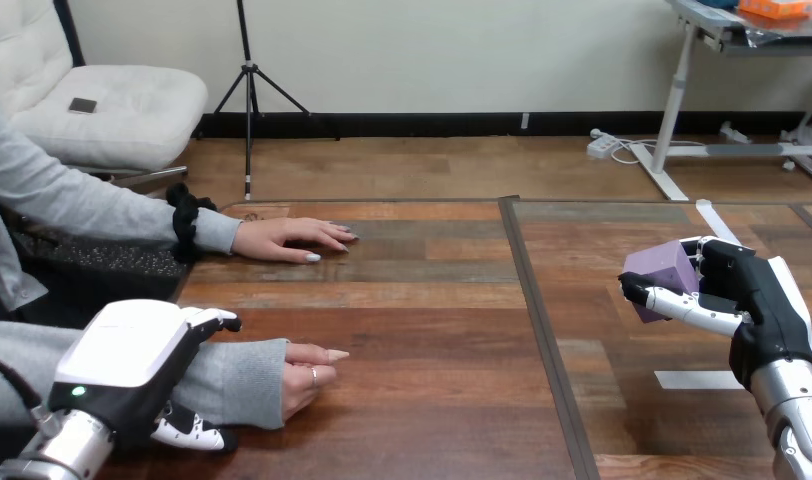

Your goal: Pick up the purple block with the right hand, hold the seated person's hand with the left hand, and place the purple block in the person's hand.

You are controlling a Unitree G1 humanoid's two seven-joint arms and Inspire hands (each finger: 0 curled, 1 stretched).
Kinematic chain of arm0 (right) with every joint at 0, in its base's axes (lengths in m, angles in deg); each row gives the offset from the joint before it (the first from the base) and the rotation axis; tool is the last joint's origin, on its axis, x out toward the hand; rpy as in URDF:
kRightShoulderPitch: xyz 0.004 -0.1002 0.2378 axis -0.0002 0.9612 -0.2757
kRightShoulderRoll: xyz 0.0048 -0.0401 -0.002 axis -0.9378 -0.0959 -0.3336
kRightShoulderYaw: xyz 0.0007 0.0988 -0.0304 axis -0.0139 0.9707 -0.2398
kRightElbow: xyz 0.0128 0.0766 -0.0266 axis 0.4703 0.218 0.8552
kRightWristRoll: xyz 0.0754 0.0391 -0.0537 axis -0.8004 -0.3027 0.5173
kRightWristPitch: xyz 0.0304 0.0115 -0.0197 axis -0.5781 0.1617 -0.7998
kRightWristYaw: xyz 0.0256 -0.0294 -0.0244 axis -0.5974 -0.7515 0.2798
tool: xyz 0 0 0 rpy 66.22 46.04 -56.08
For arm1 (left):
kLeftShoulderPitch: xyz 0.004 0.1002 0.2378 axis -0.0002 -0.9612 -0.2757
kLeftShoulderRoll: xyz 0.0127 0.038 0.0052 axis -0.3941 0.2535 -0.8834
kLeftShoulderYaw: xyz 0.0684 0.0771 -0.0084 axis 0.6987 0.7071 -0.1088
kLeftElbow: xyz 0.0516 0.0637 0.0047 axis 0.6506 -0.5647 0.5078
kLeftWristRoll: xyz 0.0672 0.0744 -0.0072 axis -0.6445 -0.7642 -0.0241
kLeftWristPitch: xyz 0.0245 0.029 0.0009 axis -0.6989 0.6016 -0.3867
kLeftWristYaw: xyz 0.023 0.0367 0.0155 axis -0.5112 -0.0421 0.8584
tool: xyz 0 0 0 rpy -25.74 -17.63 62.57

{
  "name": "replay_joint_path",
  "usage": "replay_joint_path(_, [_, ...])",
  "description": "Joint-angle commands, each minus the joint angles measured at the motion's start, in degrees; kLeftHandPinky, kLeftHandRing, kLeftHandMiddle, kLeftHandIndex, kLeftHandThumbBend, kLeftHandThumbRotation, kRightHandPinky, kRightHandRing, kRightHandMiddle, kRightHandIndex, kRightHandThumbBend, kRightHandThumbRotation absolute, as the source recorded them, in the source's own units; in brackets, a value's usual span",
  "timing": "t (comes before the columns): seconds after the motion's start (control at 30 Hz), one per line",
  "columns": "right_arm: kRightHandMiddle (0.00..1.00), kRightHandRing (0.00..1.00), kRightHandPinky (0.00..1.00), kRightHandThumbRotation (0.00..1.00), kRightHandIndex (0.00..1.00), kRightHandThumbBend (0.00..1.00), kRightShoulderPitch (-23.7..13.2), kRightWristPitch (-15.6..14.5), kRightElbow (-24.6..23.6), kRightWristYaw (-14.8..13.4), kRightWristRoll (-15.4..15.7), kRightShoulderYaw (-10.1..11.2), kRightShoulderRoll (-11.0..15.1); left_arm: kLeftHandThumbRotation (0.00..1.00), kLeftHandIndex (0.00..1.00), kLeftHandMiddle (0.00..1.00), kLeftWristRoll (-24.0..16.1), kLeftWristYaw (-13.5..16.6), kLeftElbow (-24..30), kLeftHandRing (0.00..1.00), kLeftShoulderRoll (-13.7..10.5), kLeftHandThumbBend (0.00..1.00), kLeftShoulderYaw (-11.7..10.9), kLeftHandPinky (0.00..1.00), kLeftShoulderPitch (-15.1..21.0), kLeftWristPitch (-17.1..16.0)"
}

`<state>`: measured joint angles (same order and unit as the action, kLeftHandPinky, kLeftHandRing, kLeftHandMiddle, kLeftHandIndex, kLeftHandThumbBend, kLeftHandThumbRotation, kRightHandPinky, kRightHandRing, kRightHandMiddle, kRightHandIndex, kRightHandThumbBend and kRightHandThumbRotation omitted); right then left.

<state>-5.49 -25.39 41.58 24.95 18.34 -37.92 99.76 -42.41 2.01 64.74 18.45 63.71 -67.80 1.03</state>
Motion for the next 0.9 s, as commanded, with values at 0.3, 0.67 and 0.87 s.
replay_joint_path(0.3, [0.43, 0.38, 0.36, 0.0, 0.46, 0.75, -2.9, 1.3, -2.2, 0.1, -0.4, 0.9, -0.1, 0.24, 0.78, 0.8, -4.0, 1.0, -1.7, 0.77, -2.4, 1.0, 3.9, 0.74, 5.3, 2.4])
replay_joint_path(0.67, [0.43, 0.38, 0.36, 0.0, 0.46, 0.75, -2.9, 0.5, -2.4, 0.2, -0.3, 0.9, 0.0, 0.23, 0.77, 0.79, -4.0, 1.6, -3.2, 0.77, -2.8, 1.0, 5.8, 0.73, 6.3, 3.0])
replay_joint_path(0.87, [0.43, 0.39, 0.37, 0.0, 0.46, 0.75, -2.9, 0.5, -2.5, 0.3, -0.4, 0.9, -0.1, 0.2, 0.76, 0.78, -4.2, 1.5, -4.0, 0.76, -2.8, 1.0, 6.7, 0.73, 6.9, 3.5])
